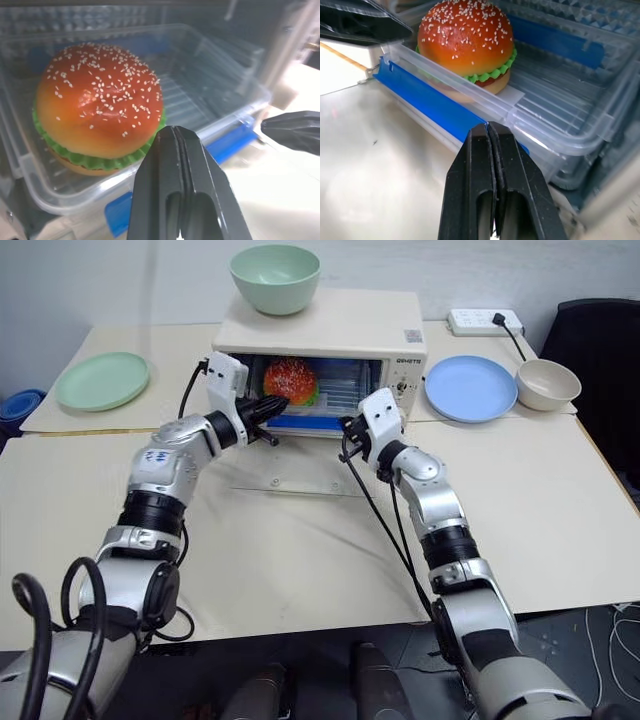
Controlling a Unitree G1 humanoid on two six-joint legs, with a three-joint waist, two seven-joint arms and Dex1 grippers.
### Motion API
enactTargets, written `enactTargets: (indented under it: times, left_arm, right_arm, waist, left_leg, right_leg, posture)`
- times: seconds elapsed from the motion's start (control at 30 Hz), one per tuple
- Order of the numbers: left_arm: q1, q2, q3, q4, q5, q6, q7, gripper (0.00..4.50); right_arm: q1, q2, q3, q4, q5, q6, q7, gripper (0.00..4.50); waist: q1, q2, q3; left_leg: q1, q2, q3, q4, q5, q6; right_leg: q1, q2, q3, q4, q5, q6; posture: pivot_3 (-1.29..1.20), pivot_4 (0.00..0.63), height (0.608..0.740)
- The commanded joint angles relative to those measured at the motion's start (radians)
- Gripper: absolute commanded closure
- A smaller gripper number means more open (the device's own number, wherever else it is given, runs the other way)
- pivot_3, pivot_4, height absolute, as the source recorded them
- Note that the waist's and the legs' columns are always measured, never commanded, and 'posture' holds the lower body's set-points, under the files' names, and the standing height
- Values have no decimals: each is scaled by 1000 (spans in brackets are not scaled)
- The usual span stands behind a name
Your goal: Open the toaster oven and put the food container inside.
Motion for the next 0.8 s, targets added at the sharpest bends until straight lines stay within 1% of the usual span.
enactTargets:
  times: [0.03,0.13,0.2,0.3,0.37,0.43,0.57,0.73,0.8]
  left_arm:
    - [99,157,66,-289,-111,154,-140,4500]
    - [205,323,147,-465,-228,299,-247,4500]
    - [255,400,185,-521,-279,349,-294,4500]
    - [334,535,256,-571,-355,409,-413,3904]
    - [392,612,282,-596,-381,416,-488,3283]
    - [448,673,300,-606,-389,401,-549,2759]
    - [495,725,325,-605,-392,376,-585,1512]
    - [522,736,334,-621,-377,343,-583,21]
    - [535,735,332,-631,-367,329,-571,21]
  right_arm:
    - [131,-68,-40,-336,117,165,74,4453]
    - [294,-150,-58,-599,229,337,132,4453]
    - [366,-190,-68,-695,276,411,143,4453]
    - [468,-225,-88,-793,328,497,139,4500]
    - [510,-230,-86,-819,336,523,130,4500]
    - [533,-223,-65,-813,317,523,116,4500]
    - [537,-190,-17,-746,265,489,90,4500]
    - [509,-132,30,-609,181,389,60,4500]
    - [492,-96,39,-545,145,345,31,4500]
  waist:
    - [-5,0,0]
    - [-11,1,0]
    - [-7,1,0]
    - [-1,0,0]
    - [1,1,0]
    - [1,1,1]
    - [4,1,1]
    - [9,1,1]
    - [9,1,1]
  left_leg:
    - [0,0,0,0,0,0]
    - [-1,2,-1,-1,-1,-1]
    - [-1,2,-3,0,-1,-1]
    - [1,0,-3,1,0,1]
    - [9,-1,-1,0,0,1]
    - [18,0,-2,-1,0,1]
    - [20,1,-2,-1,0,1]
    - [18,1,-3,-1,-1,2]
    - [18,1,-2,-1,-1,2]
  right_leg:
    - [0,0,0,0,0,0]
    - [-1,1,4,0,-1,-1]
    - [-1,1,5,0,-1,-1]
    - [2,-1,3,0,-1,-2]
    - [9,-1,2,-3,-2,-3]
    - [19,0,-1,-5,-3,-5]
    - [21,1,-4,-6,-4,-7]
    - [19,1,-4,-5,-4,-7]
    - [19,1,-4,-5,-4,-7]
  posture:
    - [0,150,740]
    - [0,150,740]
    - [0,150,740]
    - [0,150,740]
    - [0,150,740]
    - [0,150,740]
    - [0,150,740]
    - [0,150,740]
    - [0,150,740]
